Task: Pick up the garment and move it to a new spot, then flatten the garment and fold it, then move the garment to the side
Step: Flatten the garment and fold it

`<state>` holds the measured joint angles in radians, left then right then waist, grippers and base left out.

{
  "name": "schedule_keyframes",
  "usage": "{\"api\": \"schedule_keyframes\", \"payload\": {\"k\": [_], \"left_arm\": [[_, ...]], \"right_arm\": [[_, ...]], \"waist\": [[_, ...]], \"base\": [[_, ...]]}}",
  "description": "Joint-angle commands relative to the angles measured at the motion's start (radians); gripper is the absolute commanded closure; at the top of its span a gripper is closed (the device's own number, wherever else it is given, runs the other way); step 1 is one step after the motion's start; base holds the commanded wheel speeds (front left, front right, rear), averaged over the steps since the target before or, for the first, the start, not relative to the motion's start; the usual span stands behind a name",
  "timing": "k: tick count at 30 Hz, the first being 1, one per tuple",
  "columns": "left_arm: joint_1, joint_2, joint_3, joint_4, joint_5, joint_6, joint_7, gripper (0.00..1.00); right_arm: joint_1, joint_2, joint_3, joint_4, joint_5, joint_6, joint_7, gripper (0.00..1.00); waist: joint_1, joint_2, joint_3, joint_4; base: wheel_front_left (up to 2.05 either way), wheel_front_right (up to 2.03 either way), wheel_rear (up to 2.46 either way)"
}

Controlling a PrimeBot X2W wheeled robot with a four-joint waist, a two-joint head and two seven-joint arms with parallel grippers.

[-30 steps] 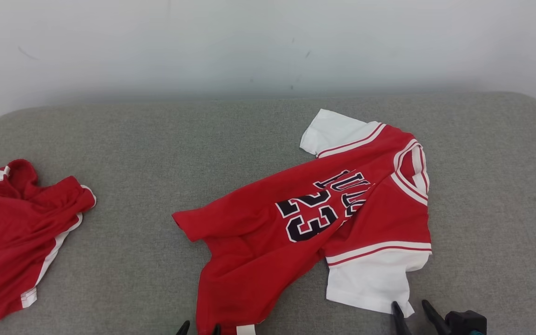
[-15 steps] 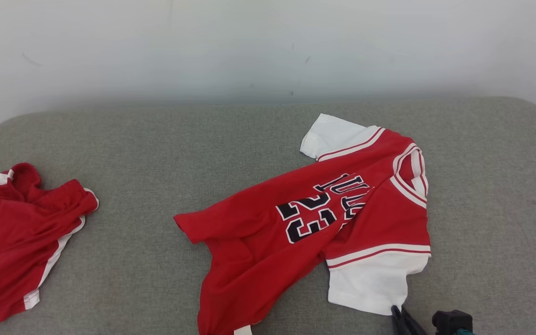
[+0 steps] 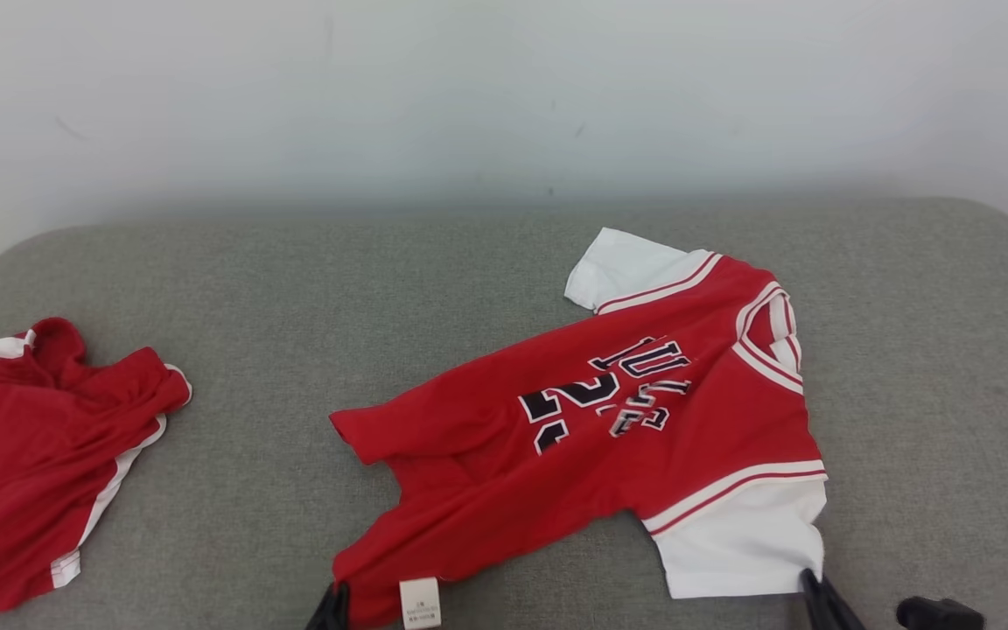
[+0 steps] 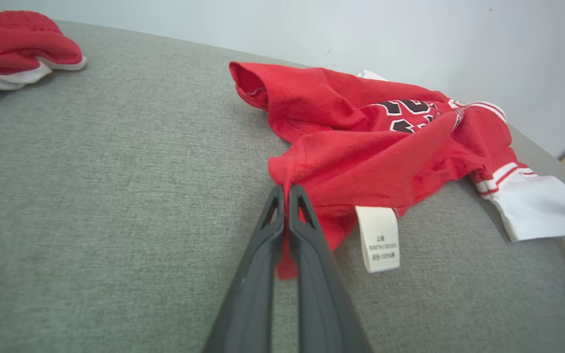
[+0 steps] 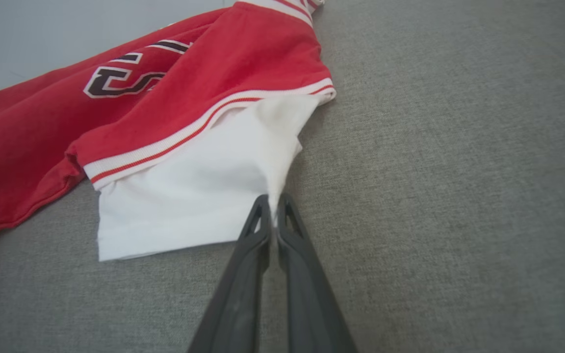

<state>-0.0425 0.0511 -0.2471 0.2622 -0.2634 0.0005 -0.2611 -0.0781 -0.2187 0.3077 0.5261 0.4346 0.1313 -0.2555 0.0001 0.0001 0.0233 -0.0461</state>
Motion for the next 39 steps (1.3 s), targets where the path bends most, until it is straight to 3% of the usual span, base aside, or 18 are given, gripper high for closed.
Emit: {"api": "schedule_keyframes", "payload": {"k": [1, 6, 11, 19, 23, 28, 35, 39], "left_arm": [[0.028, 0.005, 0.025, -0.030, 0.012, 0.000, -0.005, 1.00], [0.049, 0.008, 0.064, -0.106, 0.035, -0.007, -0.005, 1.00], [0.015, 0.016, 0.070, -0.126, 0.057, -0.020, -0.005, 1.00], [-0.251, 0.133, 0.043, -0.093, 0.124, -0.090, 0.032, 1.00], [-0.518, 0.219, 0.023, -0.060, 0.106, -0.121, 0.106, 1.00], [-0.820, 0.275, -0.040, 0.019, 0.062, -0.128, 0.164, 1.00], [-1.273, 0.322, -0.169, 0.216, -0.036, -0.128, 0.189, 1.00], [-1.448, 0.312, -0.158, 0.324, -0.067, -0.129, 0.178, 1.00]], "right_arm": [[0.035, -0.024, -0.001, -0.050, 0.029, -0.001, 0.016, 1.00], [0.085, -0.068, -0.018, -0.226, 0.118, -0.001, 0.076, 1.00], [0.067, -0.072, -0.006, -0.326, 0.158, -0.001, 0.116, 1.00], [-0.190, -0.110, 0.008, -0.390, 0.238, -0.001, 0.161, 1.00], [-0.469, -0.121, -0.004, -0.299, 0.300, -0.001, 0.186, 1.00], [-0.789, -0.140, 0.016, -0.143, 0.351, -0.001, 0.218, 1.00], [-1.276, -0.112, 0.033, 0.131, 0.406, -0.001, 0.198, 1.00], [-1.463, -0.082, 0.040, 0.273, 0.403, 0.000, 0.179, 1.00]], "waist": [[-0.0001, -0.0001, -0.004, -0.005], [-0.0001, -0.0001, -0.003, -0.021], [-0.0001, -0.0001, 0.010, -0.027], [-0.0001, -0.0001, 0.080, -0.026], [-0.0001, -0.0001, 0.181, -0.023], [-0.0001, -0.0001, 0.297, -0.006], [-0.0001, -0.0001, 0.420, -0.005], [-0.0001, -0.0001, 0.421, -0.012]], "base": [[0.00, 0.00, 0.00], [0.00, 0.00, 0.00], [0.00, 0.00, 0.00], [0.00, 0.00, 0.00], [0.00, 0.00, 0.00], [0.00, 0.00, 0.00], [0.00, 0.00, 0.00], [0.00, 0.00, 0.00]]}}
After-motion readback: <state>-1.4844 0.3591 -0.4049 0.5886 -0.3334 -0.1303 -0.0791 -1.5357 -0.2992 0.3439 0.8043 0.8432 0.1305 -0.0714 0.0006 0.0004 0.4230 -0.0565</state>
